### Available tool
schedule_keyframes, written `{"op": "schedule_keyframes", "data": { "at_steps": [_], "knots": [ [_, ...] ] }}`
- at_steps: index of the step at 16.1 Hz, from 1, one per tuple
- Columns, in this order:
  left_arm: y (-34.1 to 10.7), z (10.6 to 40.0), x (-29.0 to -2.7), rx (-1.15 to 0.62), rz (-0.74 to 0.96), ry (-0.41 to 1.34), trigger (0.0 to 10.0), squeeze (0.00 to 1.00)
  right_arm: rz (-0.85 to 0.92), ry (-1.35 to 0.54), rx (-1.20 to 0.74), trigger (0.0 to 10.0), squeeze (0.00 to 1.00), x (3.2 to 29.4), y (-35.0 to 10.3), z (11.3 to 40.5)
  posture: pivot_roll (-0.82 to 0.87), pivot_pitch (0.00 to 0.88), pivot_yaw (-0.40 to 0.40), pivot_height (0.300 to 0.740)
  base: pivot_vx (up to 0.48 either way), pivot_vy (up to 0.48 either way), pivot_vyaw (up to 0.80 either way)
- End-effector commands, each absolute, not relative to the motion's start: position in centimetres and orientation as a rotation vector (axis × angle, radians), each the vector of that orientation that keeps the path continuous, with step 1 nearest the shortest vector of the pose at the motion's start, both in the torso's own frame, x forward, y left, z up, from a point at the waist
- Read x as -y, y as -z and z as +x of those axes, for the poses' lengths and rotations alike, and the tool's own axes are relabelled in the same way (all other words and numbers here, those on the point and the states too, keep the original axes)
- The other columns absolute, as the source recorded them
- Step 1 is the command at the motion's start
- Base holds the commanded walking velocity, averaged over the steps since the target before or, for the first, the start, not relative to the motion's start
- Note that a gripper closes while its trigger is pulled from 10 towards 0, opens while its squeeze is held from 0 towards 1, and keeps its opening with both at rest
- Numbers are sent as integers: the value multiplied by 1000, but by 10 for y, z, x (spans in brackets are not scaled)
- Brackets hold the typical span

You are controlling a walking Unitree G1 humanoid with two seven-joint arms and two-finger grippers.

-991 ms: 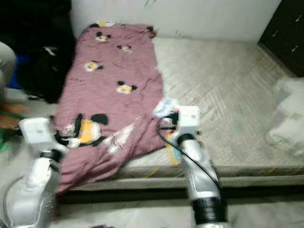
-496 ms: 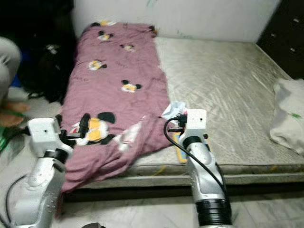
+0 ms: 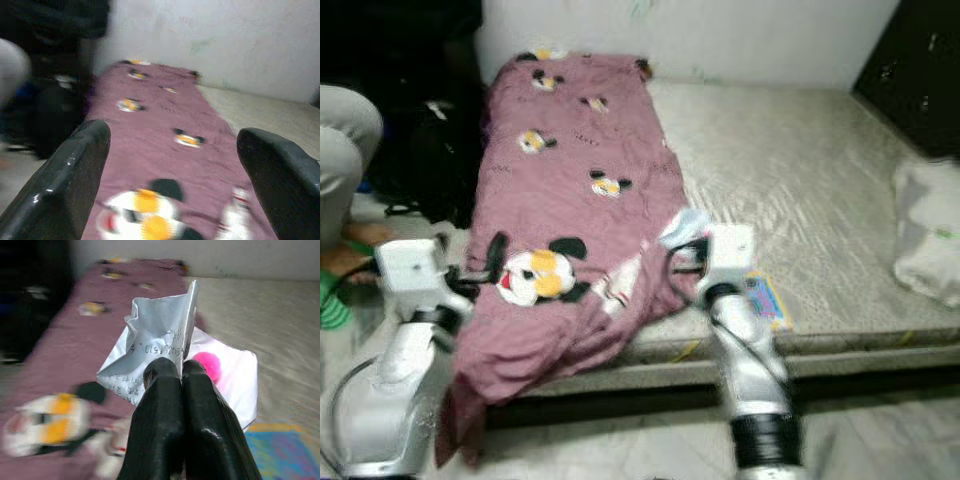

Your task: Clean up the room

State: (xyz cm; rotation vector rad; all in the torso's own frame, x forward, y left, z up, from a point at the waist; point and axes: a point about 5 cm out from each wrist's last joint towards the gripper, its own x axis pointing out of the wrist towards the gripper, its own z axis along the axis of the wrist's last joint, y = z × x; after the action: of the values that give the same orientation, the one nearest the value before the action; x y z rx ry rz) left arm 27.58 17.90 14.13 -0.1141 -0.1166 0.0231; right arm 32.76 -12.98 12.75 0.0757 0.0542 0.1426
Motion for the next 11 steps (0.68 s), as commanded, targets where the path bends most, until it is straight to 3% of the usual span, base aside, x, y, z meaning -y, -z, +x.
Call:
{"op": "schedule_keyframes", "data": {
  "at_steps": [1,6,11],
  "knots": [
    [-143,278,-177,127,-102,-35,10000,0,92,-146,-27,10000,0,133,-135,332,-16,51,-74,740,0,0,0],
    [-155,282,-180,177,-72,-86,10000,0,40,-187,22,10000,0,129,-147,341,-3,41,-79,740,0,0,0],
    [-161,277,-183,195,-32,-148,10000,0,25,-297,87,10000,0,106,-163,345,10,51,-122,740,0,0,794]
  ]
}}
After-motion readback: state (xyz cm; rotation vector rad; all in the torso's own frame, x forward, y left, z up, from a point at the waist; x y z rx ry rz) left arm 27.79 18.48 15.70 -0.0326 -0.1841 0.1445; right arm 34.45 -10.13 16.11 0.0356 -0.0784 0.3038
